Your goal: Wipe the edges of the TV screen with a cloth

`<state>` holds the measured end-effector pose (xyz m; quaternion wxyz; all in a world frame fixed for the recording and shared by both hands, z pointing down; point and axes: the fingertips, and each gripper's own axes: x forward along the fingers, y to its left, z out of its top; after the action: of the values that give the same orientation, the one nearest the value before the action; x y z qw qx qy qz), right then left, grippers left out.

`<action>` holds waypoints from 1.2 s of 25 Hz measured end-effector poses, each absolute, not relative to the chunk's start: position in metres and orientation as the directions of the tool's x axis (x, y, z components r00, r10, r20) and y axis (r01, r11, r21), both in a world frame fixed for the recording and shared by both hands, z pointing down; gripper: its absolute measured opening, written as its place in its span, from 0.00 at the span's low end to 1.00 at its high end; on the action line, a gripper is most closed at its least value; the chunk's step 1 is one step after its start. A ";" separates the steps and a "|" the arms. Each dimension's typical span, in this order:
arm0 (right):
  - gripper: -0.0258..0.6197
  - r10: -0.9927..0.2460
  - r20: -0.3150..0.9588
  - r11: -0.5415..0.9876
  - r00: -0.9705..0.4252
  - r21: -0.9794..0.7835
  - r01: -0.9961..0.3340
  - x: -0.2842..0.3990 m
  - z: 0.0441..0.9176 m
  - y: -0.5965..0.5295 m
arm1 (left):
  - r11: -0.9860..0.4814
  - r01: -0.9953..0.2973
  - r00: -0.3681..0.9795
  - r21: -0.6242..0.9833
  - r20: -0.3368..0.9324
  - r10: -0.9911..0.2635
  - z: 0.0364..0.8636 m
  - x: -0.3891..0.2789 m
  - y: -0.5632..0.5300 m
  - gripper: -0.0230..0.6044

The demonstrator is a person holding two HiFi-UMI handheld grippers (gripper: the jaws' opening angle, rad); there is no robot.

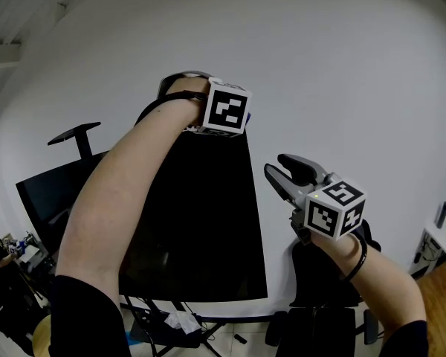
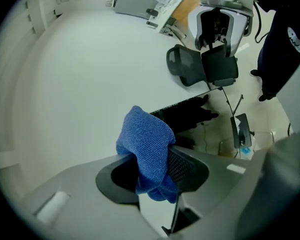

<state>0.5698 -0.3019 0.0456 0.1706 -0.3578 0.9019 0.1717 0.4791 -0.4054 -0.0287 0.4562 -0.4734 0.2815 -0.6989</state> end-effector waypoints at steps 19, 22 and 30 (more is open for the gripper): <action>0.31 -0.641 -0.456 0.644 -0.618 0.118 -0.756 0.580 0.059 -0.285 | -0.302 0.046 0.560 -0.952 0.275 -0.782 -0.035 0.541 -0.344 0.26; 0.31 -0.646 -0.483 0.645 -0.591 0.069 -0.761 0.586 0.064 -0.274 | -0.349 -0.048 0.658 -0.936 0.234 -0.716 -0.020 0.536 -0.317 0.26; 0.31 -0.639 -0.533 0.650 -0.554 0.012 -0.760 0.563 0.101 -0.210 | -0.509 -0.300 0.807 -0.807 0.069 -0.586 0.058 0.463 -0.237 0.26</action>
<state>0.5633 -0.2102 0.1011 0.2497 -0.4006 0.8732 0.1216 0.4633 -0.2375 0.0575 0.4217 -0.8520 0.2601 -0.1693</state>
